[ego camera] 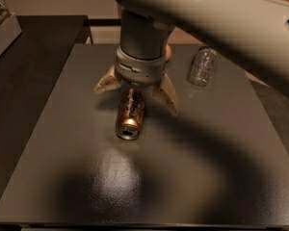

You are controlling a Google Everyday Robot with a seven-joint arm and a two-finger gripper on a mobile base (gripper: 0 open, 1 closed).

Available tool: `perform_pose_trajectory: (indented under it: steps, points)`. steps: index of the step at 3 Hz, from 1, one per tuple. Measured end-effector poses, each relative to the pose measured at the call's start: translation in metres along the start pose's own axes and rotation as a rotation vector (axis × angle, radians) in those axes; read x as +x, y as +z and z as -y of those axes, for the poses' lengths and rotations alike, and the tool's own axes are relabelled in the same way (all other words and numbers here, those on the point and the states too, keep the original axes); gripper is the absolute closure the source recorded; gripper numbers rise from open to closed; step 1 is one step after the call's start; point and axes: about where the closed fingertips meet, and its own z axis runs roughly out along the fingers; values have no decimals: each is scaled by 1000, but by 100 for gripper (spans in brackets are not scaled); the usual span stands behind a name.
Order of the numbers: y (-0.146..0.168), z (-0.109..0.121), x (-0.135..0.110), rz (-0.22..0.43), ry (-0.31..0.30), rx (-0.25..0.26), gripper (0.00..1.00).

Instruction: Place orange can upright

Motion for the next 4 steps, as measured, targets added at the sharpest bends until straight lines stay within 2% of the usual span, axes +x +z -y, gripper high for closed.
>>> perform_pose_trajectory:
  steps: [1, 2, 3, 4]
  points:
    - [15, -2, -6, 6, -35, -44, 0]
    - [26, -3, -12, 11, -45, -73, 0]
    - [34, -2, -14, 8, -45, -87, 17]
    - [38, -4, -14, 10, -26, -92, 40]
